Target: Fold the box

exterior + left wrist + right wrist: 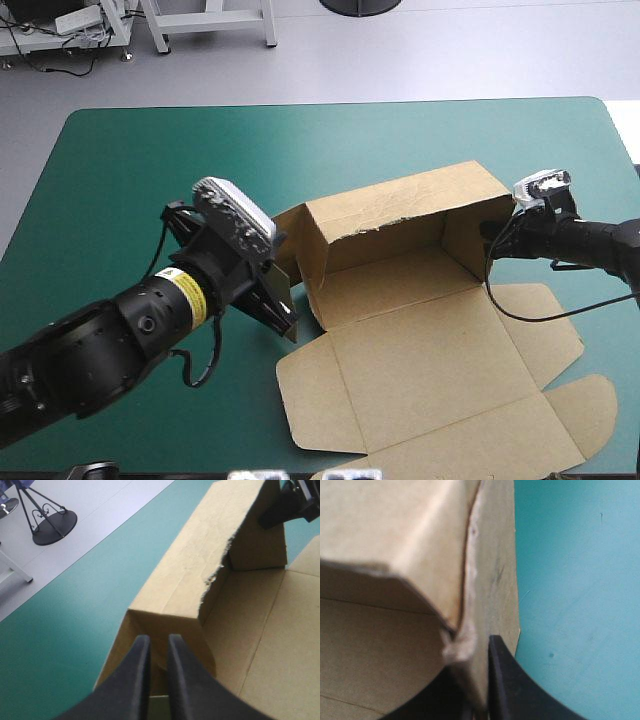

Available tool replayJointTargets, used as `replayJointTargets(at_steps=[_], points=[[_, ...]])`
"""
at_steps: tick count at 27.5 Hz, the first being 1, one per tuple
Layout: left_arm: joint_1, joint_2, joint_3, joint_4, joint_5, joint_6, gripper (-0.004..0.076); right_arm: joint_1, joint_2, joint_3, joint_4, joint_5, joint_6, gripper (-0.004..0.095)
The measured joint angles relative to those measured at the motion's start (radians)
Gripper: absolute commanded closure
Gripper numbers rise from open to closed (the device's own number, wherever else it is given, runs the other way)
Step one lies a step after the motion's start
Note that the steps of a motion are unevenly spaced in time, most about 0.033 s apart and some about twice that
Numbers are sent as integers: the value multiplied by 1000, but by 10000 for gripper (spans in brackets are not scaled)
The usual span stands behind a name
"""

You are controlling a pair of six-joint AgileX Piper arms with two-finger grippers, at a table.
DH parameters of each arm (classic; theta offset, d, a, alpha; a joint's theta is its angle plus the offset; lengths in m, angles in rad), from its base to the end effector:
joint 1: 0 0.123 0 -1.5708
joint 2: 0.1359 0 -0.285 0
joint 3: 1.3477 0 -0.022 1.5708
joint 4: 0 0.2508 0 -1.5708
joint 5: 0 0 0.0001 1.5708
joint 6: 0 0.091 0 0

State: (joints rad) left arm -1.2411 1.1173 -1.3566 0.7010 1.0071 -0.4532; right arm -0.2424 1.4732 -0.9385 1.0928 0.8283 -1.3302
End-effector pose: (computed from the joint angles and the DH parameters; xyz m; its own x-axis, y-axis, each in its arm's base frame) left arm 0.1138 -0.1791 0.4549 -0.1890 0.4759 -0.8589 0.6377 0.7247 0.2612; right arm 0.2944 -0.0114 0.2647 -0.6199 -0.1596 -0.7683 -0.4980 0.8367 0.2281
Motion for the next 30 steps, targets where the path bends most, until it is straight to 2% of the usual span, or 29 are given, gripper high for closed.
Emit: replayJointTargets(at_steps=[8, 12, 15, 21, 26, 30], points=[[258, -55, -56, 7, 46, 15, 722, 0, 0, 0, 0, -3, 8, 913], [411, -55, -56, -8, 42, 64, 705, 0, 0, 0, 0, -3, 12, 913], [588, -55, -56, -76, 9, 134, 705, 0, 0, 0, -1, -3, 17, 912], [1012, -24, -57, -484, -71, 405, 706, 0, 0, -8, -18, -5, 53, 912], [1313, 76, -57, -890, -44, 660, 706, 0, 0, -23, -42, 23, 90, 912], [1439, 168, -57, -1110, 1, 784, 706, 0, 0, -67, -116, 84, 167, 912]])
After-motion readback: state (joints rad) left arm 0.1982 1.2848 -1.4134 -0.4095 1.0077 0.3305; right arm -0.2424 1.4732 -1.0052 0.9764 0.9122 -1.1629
